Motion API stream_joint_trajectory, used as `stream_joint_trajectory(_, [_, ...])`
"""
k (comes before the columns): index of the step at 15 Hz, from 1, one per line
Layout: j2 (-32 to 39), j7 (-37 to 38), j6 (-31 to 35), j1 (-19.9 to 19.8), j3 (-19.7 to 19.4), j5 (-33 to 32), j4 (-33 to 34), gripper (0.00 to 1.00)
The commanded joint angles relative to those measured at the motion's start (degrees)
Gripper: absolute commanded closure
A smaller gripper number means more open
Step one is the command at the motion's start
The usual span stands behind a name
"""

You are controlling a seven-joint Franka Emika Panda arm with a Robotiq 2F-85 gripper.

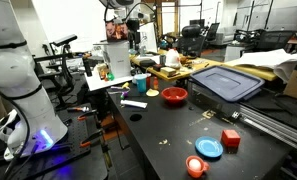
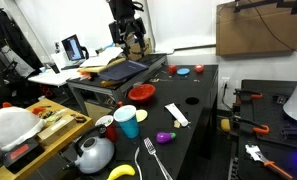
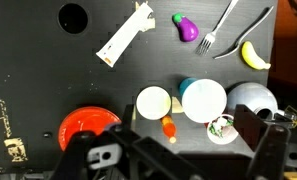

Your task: Move the stacked blue cups to the right.

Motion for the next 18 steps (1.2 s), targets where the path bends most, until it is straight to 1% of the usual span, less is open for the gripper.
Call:
stream_joint_trajectory(1, [4.5, 1.7, 0.9, 2.2, 0.2, -0.5, 2.2, 0.0])
stream_joint_trajectory(6, [10.0, 3.3, 2.4, 5.4, 0.5, -0.6, 3.8, 0.0])
stream_joint_trajectory(10, [15.3, 9.6, 4.5, 7.4, -0.4, -0.6, 6.2, 0.0])
stream_joint_trajectory(13, [19.1, 15.0, 5.8, 7.4, -1.9, 0.6, 7.3, 0.0])
stream_joint_trajectory(18, [23.8, 22.4, 9.1, 6.5, -5.7, 2.2, 8.3, 0.0])
